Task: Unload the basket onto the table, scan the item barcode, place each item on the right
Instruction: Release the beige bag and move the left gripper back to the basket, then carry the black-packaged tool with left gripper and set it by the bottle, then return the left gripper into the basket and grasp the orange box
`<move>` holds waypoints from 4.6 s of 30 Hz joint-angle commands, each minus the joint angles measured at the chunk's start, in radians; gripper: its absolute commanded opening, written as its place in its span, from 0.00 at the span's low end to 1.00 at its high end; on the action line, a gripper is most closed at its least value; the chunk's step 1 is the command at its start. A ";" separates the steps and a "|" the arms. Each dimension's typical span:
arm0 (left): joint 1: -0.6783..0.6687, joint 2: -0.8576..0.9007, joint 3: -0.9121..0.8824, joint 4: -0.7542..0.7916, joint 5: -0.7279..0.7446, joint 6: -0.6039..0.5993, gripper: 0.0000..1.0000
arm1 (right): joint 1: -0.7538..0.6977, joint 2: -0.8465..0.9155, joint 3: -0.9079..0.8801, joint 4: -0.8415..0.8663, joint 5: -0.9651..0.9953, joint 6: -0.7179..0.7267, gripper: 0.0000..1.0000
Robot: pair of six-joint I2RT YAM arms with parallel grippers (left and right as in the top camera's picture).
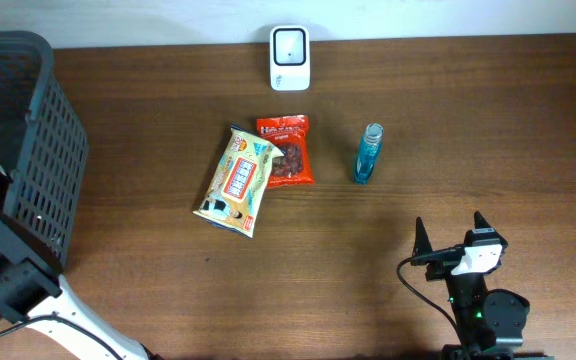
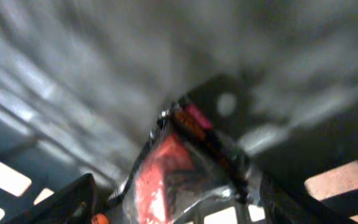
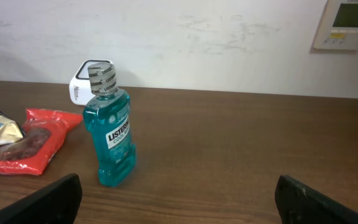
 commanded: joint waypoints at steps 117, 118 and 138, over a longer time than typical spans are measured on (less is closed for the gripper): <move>-0.557 0.000 1.225 -0.270 -0.318 -0.059 0.99 | -0.003 -0.007 -0.009 -0.001 0.008 0.003 0.98; -0.499 0.000 1.221 -0.270 -0.318 -0.082 0.99 | -0.003 -0.007 -0.009 -0.001 0.008 0.003 0.98; -0.093 0.001 0.066 0.185 -0.708 0.303 0.98 | -0.003 -0.006 -0.009 -0.001 0.008 0.003 0.98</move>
